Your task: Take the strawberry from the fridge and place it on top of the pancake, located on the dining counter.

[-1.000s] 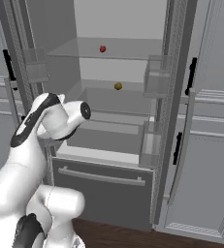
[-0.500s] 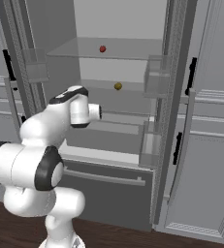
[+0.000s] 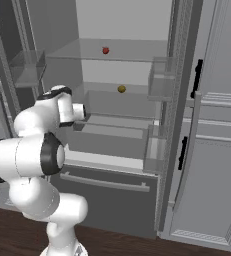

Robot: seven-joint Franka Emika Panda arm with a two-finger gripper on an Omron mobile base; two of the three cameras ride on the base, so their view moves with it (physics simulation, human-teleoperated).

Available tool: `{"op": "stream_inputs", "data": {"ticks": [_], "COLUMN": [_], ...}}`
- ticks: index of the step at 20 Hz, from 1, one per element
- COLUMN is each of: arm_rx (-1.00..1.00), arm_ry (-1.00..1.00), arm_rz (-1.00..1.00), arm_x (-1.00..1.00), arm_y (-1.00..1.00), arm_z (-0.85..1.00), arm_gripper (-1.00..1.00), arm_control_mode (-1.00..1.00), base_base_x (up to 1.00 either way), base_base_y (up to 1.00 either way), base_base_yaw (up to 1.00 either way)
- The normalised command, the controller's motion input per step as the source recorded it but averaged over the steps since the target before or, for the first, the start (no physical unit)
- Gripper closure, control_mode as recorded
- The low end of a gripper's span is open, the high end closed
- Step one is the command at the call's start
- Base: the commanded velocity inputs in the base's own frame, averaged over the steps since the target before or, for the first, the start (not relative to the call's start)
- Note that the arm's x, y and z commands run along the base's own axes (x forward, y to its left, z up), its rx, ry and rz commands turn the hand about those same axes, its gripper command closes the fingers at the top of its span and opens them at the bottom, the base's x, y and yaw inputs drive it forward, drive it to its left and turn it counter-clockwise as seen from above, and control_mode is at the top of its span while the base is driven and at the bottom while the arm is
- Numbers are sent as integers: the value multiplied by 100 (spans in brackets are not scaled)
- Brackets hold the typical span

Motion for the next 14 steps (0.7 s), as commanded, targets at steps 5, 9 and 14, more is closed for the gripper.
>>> {"op": "stream_inputs", "data": {"ticks": [5,9,14], "arm_rx": [0,0,0], "arm_ry": [0,0,0], "arm_rz": [-6,-7,-7], "arm_x": [-22,-18,-13], "arm_y": [84,82,58], "arm_z": [-3,-5,-1], "arm_gripper": [-100,-100,-100], "arm_control_mode": [-100,-100,-100], "base_base_x": [0,0,0], "base_base_y": [0,0,0], "base_base_yaw": [0,0,0]}}
